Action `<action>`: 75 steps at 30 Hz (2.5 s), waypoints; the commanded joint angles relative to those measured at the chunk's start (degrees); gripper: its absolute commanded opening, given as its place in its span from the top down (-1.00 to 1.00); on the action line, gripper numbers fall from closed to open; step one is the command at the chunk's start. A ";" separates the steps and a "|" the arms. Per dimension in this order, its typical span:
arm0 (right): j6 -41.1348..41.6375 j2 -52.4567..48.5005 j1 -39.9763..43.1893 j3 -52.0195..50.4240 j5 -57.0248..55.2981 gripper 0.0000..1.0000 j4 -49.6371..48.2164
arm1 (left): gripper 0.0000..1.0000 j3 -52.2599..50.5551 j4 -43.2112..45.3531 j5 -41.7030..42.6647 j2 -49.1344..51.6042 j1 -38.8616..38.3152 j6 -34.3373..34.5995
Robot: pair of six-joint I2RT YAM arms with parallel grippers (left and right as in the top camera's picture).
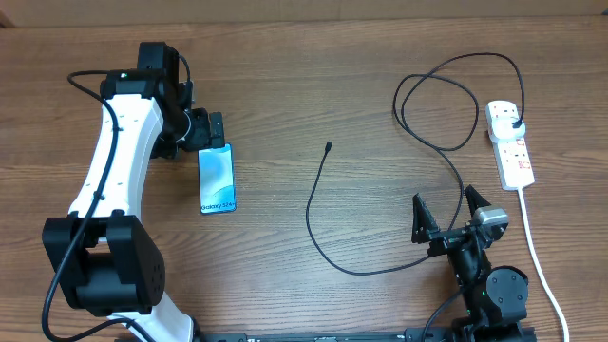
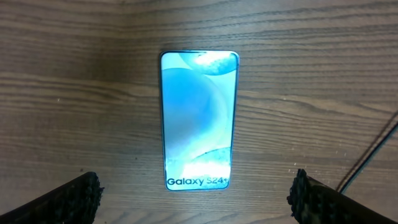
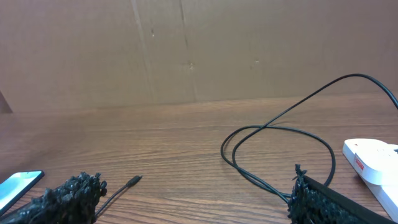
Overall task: Plug charger to phone and switch on socket
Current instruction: 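Lower the left gripper onto the phone's top edge and close it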
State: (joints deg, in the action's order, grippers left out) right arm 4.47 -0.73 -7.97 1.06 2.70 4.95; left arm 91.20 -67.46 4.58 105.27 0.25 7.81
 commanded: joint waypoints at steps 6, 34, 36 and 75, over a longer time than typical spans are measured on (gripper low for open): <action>-0.02 0.57 -0.33 -0.61 -0.11 -1.00 -0.33 | -1.00 -0.31 0.74 2.51 0.57 0.07 -4.02; -0.02 0.57 -0.33 -0.61 -0.11 -1.00 -0.33 | -0.99 -0.37 1.90 1.60 15.50 -1.77 -7.45; -0.02 0.57 -0.33 -0.61 -0.11 -1.00 -0.33 | -1.00 -0.37 2.03 1.16 15.58 -1.77 -7.45; -0.02 0.57 -0.33 -0.61 -0.11 -1.00 -0.33 | -1.00 -0.74 4.31 -0.15 16.74 -2.64 -1.40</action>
State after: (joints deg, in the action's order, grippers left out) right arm 4.47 -0.73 -7.97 1.06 2.72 4.95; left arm 91.11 -63.33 5.23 120.27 -1.54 5.67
